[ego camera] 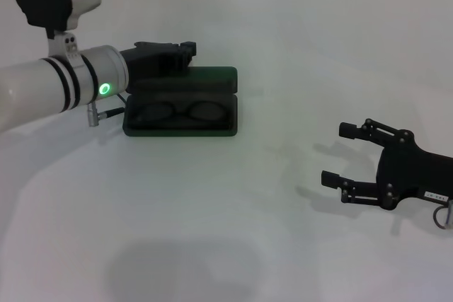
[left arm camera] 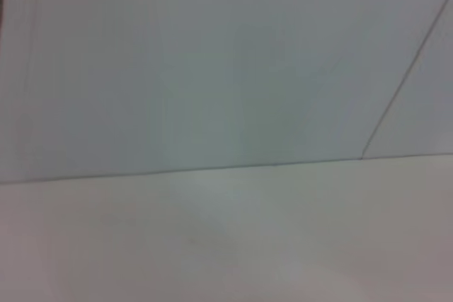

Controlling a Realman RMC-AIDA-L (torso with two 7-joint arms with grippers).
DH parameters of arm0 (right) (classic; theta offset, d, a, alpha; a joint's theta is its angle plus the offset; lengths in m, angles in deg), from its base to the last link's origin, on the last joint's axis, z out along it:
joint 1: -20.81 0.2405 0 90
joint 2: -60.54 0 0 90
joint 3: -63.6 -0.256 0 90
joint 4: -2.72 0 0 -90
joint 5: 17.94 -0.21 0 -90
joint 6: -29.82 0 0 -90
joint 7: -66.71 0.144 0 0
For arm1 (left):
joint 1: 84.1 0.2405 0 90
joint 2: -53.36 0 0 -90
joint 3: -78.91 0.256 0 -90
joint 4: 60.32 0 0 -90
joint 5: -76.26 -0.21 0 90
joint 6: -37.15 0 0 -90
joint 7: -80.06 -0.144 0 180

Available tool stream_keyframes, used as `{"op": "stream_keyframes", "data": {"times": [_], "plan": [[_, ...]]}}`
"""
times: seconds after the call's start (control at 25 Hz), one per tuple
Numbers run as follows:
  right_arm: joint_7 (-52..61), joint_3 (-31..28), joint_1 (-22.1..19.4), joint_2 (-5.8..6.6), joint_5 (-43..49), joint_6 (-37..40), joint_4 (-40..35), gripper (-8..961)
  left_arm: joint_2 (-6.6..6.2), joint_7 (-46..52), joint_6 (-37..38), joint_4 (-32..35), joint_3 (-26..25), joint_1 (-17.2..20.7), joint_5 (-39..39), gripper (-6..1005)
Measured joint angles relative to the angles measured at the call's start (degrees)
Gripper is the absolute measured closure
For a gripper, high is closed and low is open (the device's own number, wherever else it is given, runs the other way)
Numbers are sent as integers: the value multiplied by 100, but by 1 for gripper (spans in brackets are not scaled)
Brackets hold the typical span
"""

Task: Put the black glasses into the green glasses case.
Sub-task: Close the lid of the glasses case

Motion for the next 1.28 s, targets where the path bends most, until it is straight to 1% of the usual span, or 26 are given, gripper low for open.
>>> {"op": "stream_keyframes", "data": {"times": [0.32, 0.56, 0.8, 1.28], "plan": [[0, -1, 5, 1, 0, -9, 0, 84, 7, -144, 86, -18, -42, 83, 15, 907], [0, -1, 11, -5, 3, -31, 1, 84, 17, -250, 212, -31, -41, 213, 27, 906], [0, -1, 26, -8, 7, -42, 0, 83, 25, -997, 486, -185, -48, 364, 393, 904], [21, -1, 30, -16, 8, -72, 0, 84, 40, -2367, 888, -595, -43, 426, 956, 901]]}}
